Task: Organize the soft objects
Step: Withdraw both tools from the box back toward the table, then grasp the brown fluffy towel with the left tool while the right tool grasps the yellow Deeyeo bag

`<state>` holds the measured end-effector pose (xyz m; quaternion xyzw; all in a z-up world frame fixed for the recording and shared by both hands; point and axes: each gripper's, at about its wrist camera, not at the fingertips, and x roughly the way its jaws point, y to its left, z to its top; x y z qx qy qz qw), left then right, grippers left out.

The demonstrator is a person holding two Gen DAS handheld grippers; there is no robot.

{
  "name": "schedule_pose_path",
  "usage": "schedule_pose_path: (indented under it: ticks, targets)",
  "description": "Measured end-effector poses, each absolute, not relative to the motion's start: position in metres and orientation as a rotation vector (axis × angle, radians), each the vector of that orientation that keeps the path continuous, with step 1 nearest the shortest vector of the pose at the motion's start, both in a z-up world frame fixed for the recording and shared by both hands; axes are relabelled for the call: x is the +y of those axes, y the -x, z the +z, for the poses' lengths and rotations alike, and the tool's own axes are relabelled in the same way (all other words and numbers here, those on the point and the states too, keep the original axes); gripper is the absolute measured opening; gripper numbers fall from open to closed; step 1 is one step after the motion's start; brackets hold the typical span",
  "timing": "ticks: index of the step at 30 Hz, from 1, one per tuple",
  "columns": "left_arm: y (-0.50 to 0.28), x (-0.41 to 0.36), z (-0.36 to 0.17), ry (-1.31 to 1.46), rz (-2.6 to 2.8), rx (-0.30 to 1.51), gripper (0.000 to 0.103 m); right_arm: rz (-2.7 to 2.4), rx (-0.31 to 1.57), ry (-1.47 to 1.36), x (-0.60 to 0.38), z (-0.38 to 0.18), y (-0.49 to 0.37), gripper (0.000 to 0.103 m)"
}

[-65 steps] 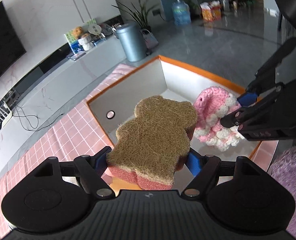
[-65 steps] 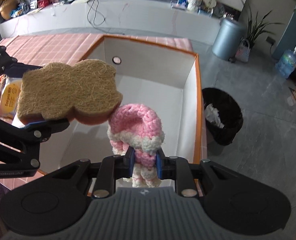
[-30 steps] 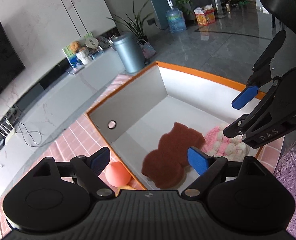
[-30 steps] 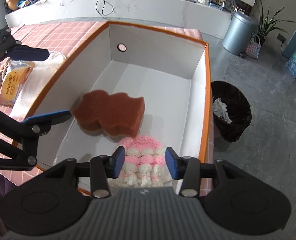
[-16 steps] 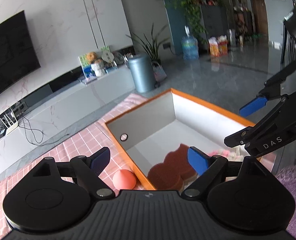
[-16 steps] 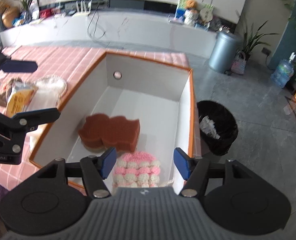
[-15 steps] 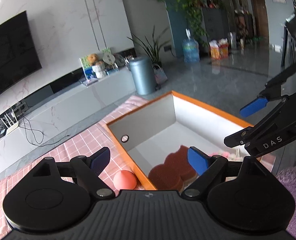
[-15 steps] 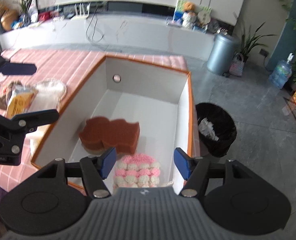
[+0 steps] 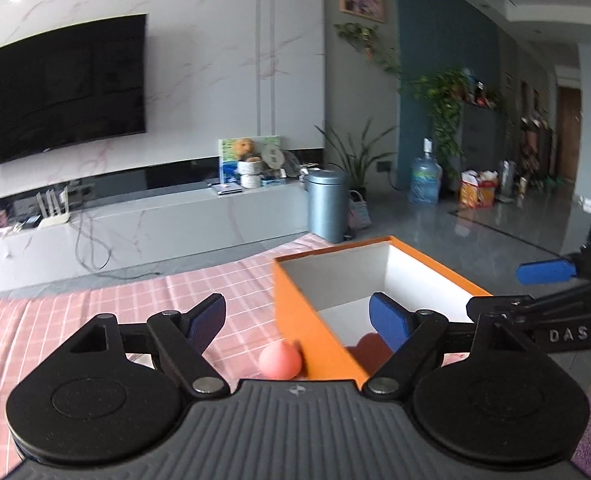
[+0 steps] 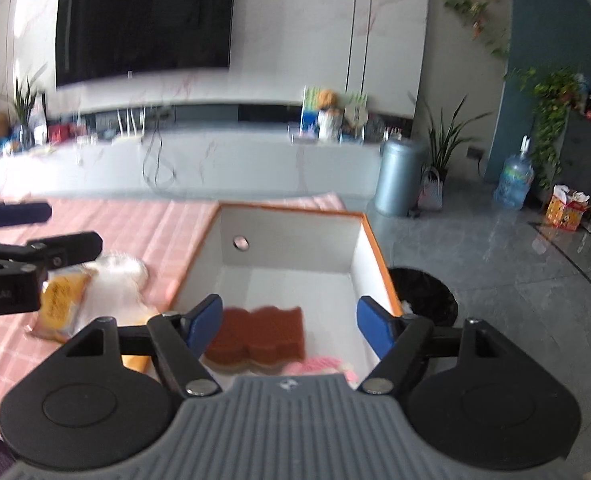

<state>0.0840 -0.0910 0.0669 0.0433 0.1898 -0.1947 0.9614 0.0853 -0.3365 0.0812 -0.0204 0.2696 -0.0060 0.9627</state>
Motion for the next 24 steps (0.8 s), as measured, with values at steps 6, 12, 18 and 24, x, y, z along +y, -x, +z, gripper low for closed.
schedule_pose_path:
  ticks: [6, 12, 18, 24]
  targets:
    - [-0.077, -0.06, 0.063, -0.045, -0.305, 0.384, 0.093, 0.027, 0.445, 0.023, -0.292, 0.075, -0.066, 0.074]
    - [-0.068, -0.027, 0.051, -0.013, -0.22, 0.404, 0.089, 0.062, 0.426, 0.007, -0.256, 0.055, -0.063, 0.075]
    - [-0.058, -0.001, 0.032, -0.009, -0.169, 0.437, 0.089, 0.095, 0.403, 0.002, -0.225, 0.041, -0.054, 0.077]
    - [-0.051, 0.024, 0.016, 0.018, -0.122, 0.47, 0.086, 0.144, 0.373, 0.053, -0.199, 0.029, -0.049, 0.078]
